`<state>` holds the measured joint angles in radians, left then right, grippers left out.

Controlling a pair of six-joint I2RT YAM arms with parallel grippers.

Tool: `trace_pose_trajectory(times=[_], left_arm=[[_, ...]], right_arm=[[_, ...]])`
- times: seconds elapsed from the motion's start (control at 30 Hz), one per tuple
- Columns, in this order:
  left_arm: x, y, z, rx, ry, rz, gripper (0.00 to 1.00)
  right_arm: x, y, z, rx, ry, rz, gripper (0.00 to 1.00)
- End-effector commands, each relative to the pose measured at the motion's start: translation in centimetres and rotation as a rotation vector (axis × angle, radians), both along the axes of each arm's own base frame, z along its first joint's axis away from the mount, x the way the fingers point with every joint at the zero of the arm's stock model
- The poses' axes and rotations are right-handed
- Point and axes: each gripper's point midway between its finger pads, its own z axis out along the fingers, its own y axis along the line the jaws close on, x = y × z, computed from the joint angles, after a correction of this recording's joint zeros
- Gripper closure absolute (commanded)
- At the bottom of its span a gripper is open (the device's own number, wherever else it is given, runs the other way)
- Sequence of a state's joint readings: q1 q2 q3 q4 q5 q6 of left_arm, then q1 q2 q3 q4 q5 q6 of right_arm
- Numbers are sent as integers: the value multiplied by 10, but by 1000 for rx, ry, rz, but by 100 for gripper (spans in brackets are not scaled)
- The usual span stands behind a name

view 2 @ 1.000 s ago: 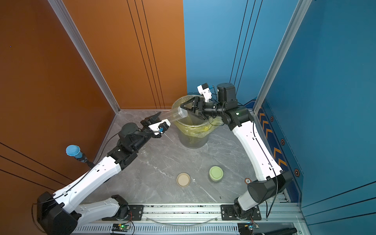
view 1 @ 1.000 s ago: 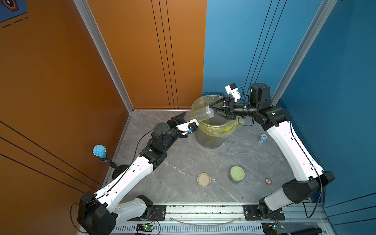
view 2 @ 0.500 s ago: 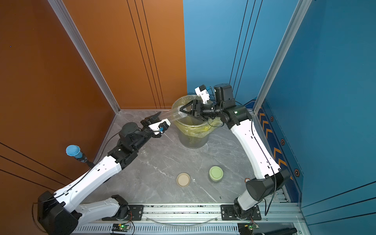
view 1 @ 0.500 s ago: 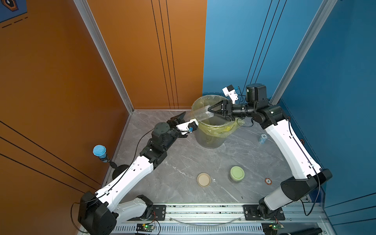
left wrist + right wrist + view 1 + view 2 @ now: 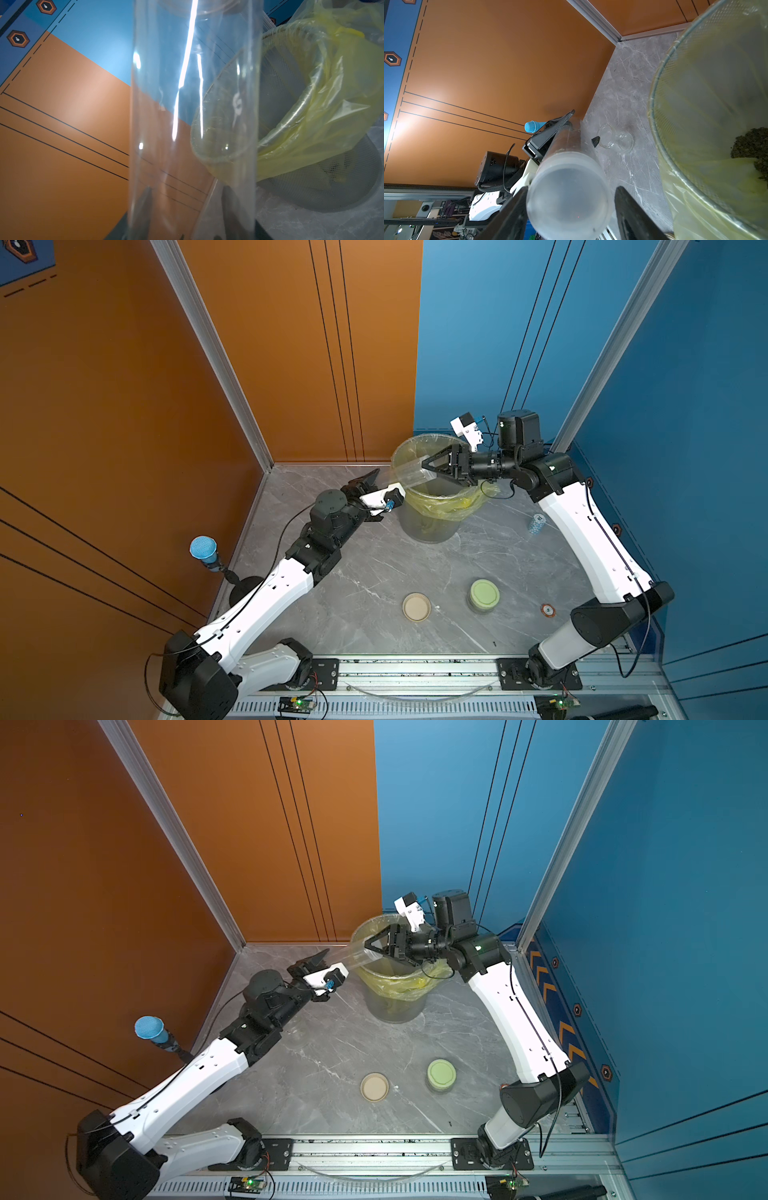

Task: Empty moldy tea leaves from jars
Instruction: Unscrew the lid from the jar.

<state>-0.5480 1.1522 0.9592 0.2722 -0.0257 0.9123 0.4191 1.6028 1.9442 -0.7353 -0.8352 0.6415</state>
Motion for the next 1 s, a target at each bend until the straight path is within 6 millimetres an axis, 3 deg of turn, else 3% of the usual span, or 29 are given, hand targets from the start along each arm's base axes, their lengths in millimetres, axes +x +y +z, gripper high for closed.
trace_pose_trajectory(times=[0.0,0.27,0.33,0.5,0.53,0.8,0.97], left_arm=[[-4,2,23,-42,-39,-7,64],[-5,1,27,-43,-43,-12,64],[-5,1,26,-43,-33,-15,64],[-12,-3,17,-39,38,-54,65],[-15,-4,29,-57,37,-67,65],[-42,-16,25,-129,221,-193,65],[-57,-18,31,-200,302,-265,65]], right_arm=[[2,0,3,-11,-14,-2,26],[1,0,3,-14,-17,-2,39],[1,0,2,-16,-17,1,49],[-2,0,-1,-26,-36,23,57],[-3,0,-1,-28,-46,30,58],[-13,-1,-7,-47,-114,112,61],[-30,2,-10,-68,-195,212,62]])
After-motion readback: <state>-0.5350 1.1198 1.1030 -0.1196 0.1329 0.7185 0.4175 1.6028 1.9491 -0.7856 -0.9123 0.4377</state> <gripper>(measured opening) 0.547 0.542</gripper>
